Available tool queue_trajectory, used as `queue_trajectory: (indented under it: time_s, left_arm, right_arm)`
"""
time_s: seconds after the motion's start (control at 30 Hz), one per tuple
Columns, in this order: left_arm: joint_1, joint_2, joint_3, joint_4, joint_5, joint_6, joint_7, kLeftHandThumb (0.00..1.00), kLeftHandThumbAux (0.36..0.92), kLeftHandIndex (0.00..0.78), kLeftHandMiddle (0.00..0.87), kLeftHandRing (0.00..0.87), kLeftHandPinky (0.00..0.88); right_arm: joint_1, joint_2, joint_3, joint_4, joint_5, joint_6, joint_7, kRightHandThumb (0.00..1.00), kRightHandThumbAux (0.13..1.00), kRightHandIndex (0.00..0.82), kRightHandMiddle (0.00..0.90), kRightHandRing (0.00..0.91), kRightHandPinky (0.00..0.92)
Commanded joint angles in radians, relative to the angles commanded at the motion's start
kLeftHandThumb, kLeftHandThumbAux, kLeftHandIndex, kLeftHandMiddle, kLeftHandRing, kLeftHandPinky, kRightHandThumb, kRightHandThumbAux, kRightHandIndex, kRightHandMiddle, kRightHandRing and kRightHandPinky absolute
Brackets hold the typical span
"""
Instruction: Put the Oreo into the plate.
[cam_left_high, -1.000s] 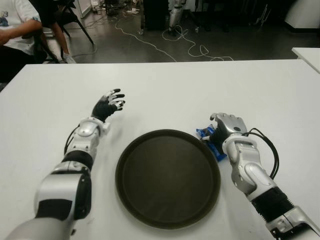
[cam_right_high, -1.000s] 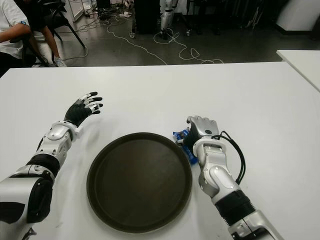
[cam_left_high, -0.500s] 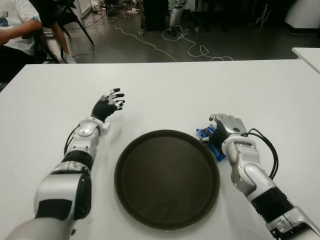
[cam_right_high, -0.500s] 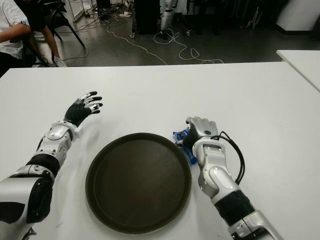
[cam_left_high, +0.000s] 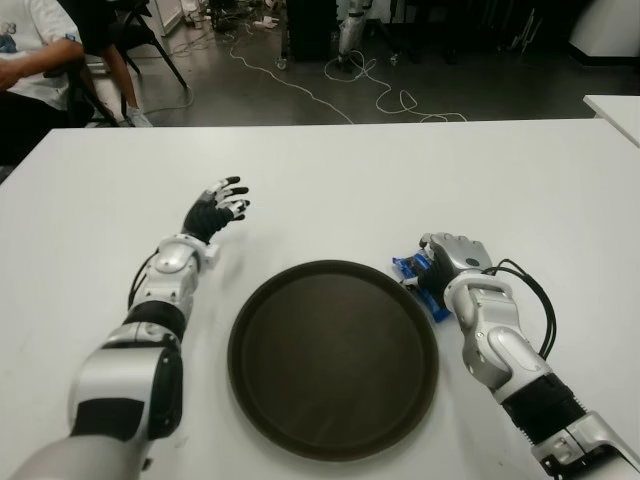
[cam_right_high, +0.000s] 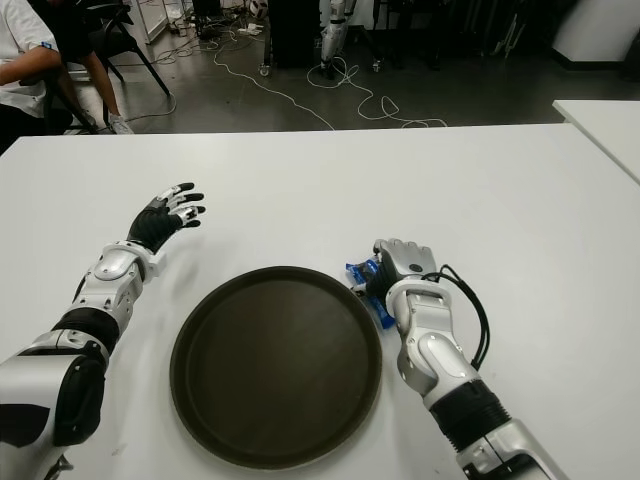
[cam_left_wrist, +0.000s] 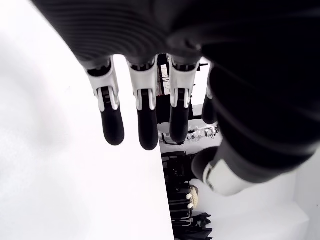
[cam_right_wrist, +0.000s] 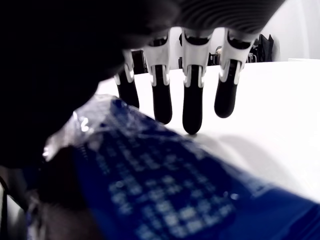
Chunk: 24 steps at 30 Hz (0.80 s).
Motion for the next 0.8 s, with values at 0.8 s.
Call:
queue_trajectory:
  time_s: [0.8]
  left_arm:
    - [0.004, 0.003, -0.010, -0.007, 0.008, -0.003, 0.009, 0.028, 0.754, 0.150, 0.210, 0.211, 0.238]
  right_arm:
    - [-0.019, -0.002, 0.004, 0.071, 0.033, -0.048, -0.030, 0.000, 0.596, 0.273, 0.308, 0.334, 0.348]
